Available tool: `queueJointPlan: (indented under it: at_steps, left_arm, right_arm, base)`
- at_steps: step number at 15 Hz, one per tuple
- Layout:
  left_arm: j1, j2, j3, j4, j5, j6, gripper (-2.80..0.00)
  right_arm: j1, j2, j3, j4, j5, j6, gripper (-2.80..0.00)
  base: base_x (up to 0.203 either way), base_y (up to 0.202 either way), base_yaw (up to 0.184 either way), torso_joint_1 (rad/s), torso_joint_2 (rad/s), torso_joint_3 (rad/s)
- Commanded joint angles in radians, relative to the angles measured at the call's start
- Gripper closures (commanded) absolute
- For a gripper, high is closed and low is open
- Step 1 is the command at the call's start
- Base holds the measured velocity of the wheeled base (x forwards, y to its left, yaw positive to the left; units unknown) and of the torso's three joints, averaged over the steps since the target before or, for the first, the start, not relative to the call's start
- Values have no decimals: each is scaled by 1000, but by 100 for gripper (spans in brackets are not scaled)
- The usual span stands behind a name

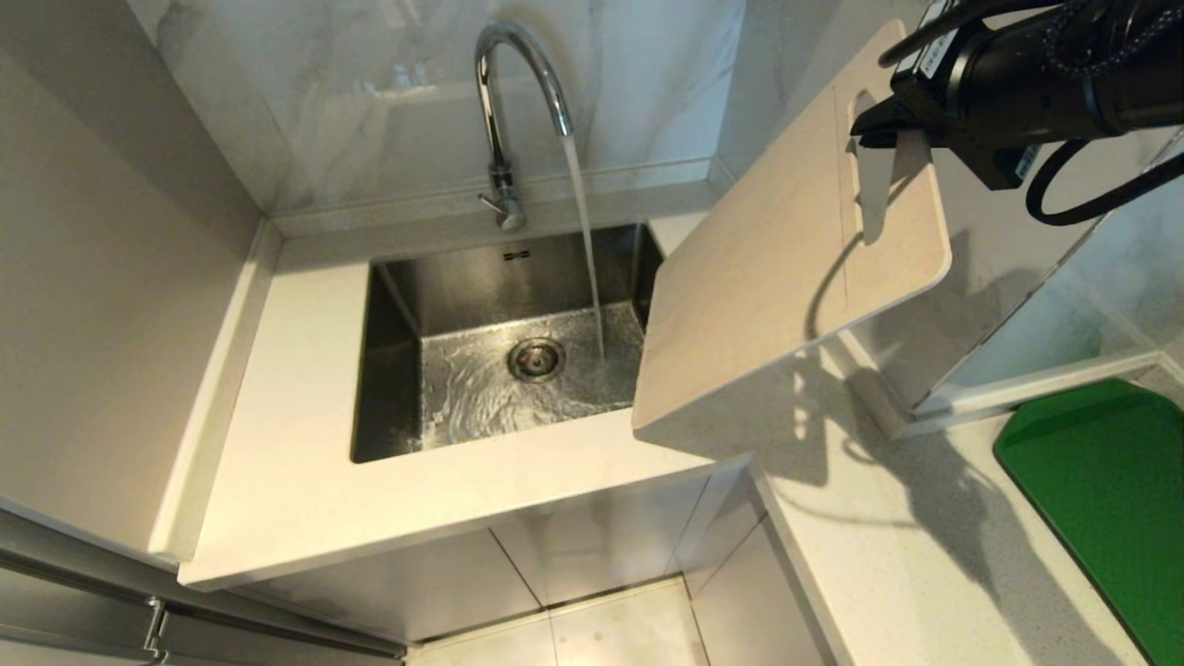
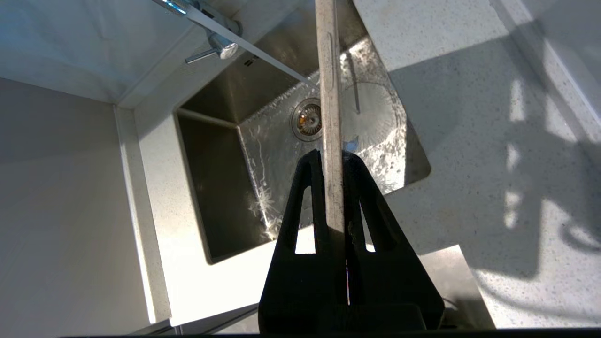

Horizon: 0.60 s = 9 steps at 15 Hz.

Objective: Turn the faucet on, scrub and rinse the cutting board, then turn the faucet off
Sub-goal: Pick up the cutting board, then scrub the cutting board underwater

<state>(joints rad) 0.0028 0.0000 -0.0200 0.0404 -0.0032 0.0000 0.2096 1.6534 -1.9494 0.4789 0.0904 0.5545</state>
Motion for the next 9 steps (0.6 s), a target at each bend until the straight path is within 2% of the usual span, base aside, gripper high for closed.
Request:
queueJointPlan:
  at_steps: [1,9]
  left_arm:
    - [0,2,0,0,-1,0,0]
    - [0,2,2,-4,0,3,0]
  right_arm:
    - [1,-11,0,2,2,2,0]
    - [1,-14,0,-8,0,1,0]
  base:
    - [0,0,0,0,0,0]
    - [0,0,0,0,0,0]
